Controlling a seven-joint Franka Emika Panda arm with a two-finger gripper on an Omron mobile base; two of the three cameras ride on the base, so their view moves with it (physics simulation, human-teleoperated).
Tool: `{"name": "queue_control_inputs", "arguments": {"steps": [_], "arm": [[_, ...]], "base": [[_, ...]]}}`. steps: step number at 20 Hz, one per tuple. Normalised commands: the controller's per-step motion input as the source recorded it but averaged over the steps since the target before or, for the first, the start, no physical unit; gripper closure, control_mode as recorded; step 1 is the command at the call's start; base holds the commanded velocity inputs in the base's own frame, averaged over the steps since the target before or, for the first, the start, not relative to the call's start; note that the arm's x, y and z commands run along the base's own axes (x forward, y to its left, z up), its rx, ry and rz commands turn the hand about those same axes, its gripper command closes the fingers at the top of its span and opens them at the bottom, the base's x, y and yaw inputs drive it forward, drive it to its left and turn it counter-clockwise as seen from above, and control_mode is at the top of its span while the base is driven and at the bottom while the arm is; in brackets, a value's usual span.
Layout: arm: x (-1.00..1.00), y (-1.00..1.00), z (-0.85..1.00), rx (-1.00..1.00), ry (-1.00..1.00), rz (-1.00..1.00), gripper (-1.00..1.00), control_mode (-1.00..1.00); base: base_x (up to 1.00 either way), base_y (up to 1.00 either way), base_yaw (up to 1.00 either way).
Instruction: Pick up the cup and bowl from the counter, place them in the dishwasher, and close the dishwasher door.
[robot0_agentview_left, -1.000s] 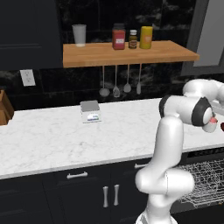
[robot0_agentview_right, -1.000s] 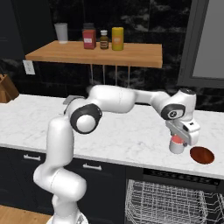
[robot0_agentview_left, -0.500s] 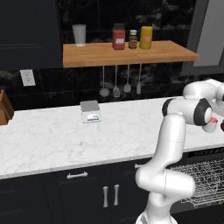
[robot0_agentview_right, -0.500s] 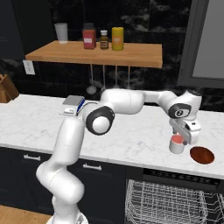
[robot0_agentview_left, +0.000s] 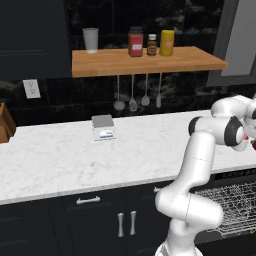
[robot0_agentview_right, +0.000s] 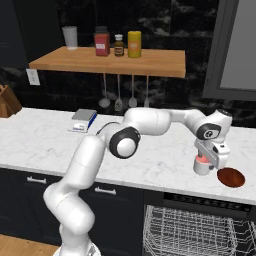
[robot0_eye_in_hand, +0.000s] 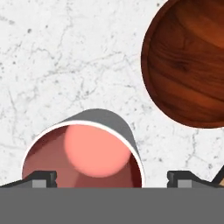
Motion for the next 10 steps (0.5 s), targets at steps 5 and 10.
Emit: {"name": "queue_control_inputs", "arguments": {"steps": [5, 10], "arm": [[0.04, 0.00, -0.08, 0.00, 0.00, 0.00, -1.00, -1.00], [-0.28, 0.00, -0.24, 0.00, 0.02, 0.00, -1.00, -1.00]], "base": [[0.00, 0.00, 0.00], [0.00, 0.00, 0.00]]}}
